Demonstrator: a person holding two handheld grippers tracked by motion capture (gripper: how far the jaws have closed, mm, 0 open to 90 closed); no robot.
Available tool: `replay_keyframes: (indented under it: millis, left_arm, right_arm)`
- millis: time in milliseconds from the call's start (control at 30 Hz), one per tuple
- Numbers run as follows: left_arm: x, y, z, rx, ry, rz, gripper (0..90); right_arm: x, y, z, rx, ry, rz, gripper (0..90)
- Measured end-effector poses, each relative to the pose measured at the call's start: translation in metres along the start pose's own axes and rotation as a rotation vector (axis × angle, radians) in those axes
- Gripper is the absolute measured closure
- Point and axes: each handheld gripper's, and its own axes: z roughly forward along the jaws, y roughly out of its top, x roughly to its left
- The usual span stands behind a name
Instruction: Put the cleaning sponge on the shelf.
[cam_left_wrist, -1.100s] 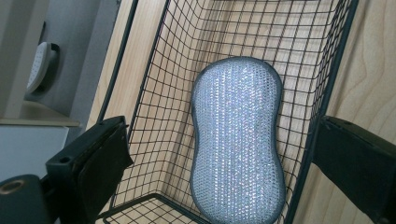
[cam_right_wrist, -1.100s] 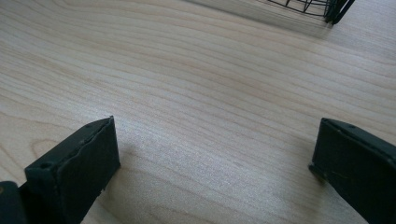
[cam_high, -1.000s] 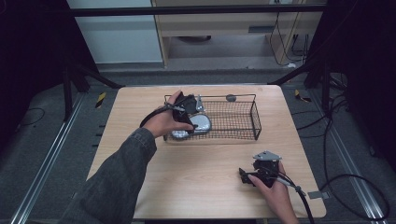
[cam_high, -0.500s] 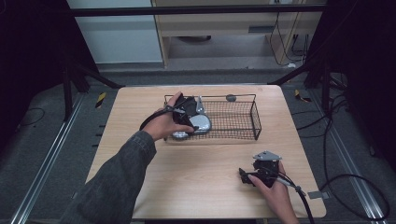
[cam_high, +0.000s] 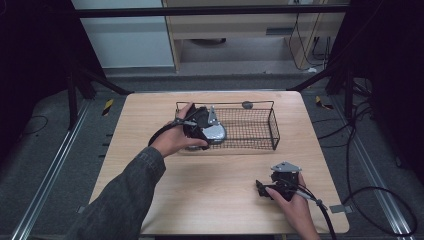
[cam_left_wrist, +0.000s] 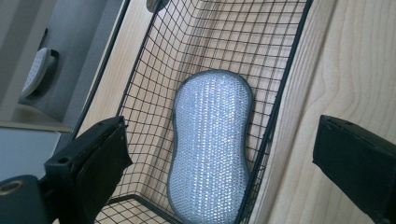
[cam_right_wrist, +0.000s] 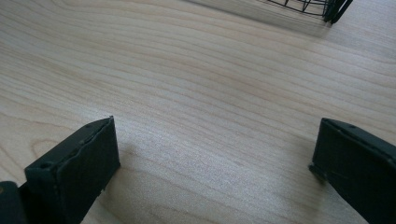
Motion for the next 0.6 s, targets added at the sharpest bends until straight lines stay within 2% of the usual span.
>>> replay_keyframes:
  millis: [100, 233, 600]
  left_arm:
    - [-0.007, 0.0, -0.003, -0.012, -0.01, -0.03, 3.1]
    - [-0.014, 0.0, -0.005, -0.027, -0.014, -0.044, 3.1]
    - [-0.035, -0.001, -0.01, -0.077, -0.009, -0.046, 3.2]
  right_arm:
    - [0.0, 0.0, 0.0, 0.0, -0.001, 0.0, 0.7]
    - [0.0, 0.0, 0.0, 0.0, -0.001, 0.001, 0.7]
    - [0.0, 0.0, 0.0, -0.001, -0.001, -0.001, 0.7]
